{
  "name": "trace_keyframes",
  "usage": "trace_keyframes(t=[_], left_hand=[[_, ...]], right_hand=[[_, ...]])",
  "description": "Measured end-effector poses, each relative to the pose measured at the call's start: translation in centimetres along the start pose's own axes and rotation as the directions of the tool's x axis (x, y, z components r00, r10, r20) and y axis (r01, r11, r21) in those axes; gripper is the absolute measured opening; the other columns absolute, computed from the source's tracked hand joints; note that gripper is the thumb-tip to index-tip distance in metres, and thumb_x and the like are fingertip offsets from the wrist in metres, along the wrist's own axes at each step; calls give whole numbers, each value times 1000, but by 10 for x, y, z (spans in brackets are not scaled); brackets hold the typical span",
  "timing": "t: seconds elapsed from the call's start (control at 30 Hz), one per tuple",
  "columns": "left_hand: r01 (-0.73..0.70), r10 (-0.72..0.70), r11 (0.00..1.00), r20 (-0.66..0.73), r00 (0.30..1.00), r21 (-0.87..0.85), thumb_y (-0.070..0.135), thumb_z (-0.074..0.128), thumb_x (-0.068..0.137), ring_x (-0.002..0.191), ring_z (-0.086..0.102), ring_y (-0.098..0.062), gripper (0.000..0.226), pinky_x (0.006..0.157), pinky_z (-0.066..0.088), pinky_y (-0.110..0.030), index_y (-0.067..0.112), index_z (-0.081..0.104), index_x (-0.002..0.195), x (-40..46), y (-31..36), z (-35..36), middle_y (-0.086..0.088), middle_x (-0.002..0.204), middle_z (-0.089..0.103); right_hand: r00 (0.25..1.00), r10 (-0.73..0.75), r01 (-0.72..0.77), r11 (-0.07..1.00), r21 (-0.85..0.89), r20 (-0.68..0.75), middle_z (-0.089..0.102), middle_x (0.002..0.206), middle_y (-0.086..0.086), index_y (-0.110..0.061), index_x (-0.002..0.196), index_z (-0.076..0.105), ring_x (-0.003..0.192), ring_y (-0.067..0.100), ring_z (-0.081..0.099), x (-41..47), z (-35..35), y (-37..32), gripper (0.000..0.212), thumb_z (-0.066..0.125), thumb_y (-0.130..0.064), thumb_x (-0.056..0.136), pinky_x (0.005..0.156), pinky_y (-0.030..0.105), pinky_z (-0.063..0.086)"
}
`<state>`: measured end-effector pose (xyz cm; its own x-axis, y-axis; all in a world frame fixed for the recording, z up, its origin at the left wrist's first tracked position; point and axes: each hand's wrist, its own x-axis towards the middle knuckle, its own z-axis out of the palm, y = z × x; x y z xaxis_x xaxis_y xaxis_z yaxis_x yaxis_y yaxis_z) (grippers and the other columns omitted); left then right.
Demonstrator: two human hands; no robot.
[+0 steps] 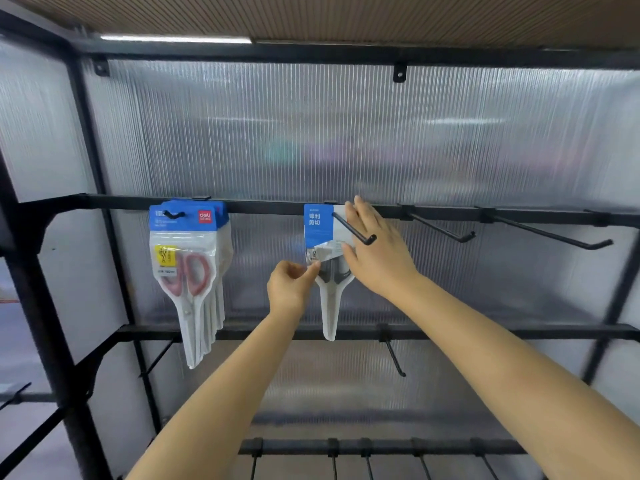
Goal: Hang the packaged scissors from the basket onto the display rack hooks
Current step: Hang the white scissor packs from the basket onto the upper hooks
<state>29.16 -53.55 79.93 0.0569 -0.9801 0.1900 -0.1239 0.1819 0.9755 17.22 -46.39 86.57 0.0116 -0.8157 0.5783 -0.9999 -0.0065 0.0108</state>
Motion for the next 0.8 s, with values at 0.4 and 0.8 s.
trace_keyframes(t=[0.4, 0.8], left_hand=[[-709, 634, 605, 319, 704, 362, 26, 57, 92, 96, 54, -23, 25, 72, 38, -26, 5, 60, 104, -74, -1, -38, -7, 104, 61], [-784, 422, 620, 831, 361, 26, 34, 46, 97, 139, 28, -20, 52, 109, 23, -26, 7, 38, 141, -244, -68, 62, -8, 150, 35]], right_hand=[[981, 196, -195, 976, -99, 2, 12, 158, 9, -8, 150, 13, 144, 21, 15, -93, -18, -13, 59, 37, -26, 100, 117, 35, 14], [692, 715, -691, 696, -193, 102, 64, 115, 19, 2, 117, 61, 97, 33, 66, -359, -18, 27, 49, 47, -25, 78, 80, 43, 54]])
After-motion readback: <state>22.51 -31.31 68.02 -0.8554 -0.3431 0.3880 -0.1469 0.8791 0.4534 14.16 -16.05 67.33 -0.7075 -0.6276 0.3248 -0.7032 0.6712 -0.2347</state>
